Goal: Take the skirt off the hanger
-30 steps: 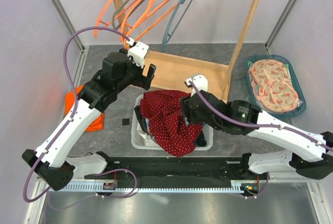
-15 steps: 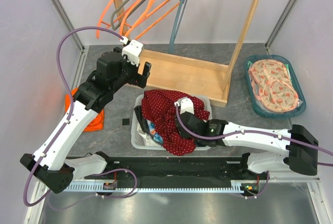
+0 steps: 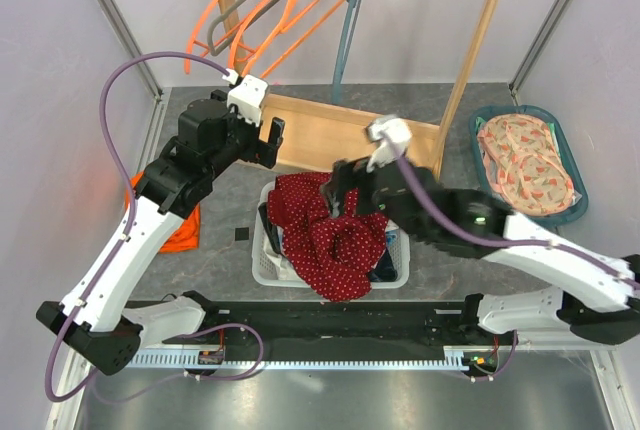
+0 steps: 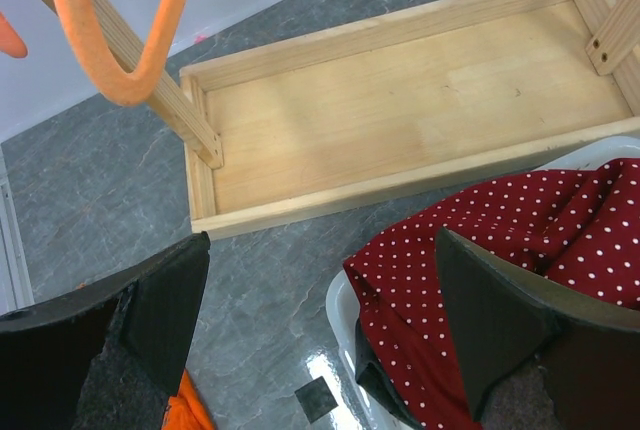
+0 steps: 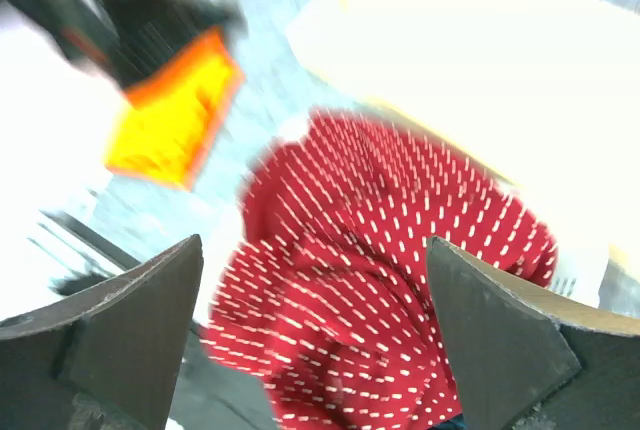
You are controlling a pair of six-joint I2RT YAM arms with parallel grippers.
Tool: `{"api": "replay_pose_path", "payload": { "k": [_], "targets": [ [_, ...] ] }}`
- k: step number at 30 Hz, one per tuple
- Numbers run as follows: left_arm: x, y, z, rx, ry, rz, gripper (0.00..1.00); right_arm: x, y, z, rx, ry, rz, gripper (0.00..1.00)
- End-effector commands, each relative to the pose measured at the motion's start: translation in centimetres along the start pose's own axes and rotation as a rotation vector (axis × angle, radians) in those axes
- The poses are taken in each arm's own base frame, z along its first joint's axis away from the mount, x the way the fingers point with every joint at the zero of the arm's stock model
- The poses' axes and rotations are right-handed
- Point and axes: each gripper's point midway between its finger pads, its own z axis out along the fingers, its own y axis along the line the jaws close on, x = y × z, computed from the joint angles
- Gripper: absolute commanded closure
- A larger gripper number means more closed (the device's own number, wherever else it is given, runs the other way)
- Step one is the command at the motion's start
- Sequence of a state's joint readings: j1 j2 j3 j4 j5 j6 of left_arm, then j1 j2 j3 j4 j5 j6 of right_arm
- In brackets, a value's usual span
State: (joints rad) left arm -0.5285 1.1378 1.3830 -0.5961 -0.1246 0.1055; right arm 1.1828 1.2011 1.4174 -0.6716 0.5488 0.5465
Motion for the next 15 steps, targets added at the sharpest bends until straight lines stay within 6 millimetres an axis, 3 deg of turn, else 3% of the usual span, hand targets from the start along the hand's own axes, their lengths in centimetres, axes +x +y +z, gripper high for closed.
{"api": "replay_pose_path", "payload": {
  "k": [1, 15],
  "targets": [
    [-2.4, 0.2, -1.3, 0.004, -0.073, -0.032, 0.00, -2.6, -3.4, -4.2, 0.095, -0.018, -0.053, 0.02],
    [-2.0, -0.1, -0.8, 0.016, -0.060, -0.036, 0.00, -3.2, -5.9, -6.3, 0.113, -0.091, -0.095, 0.02]
  ]
}}
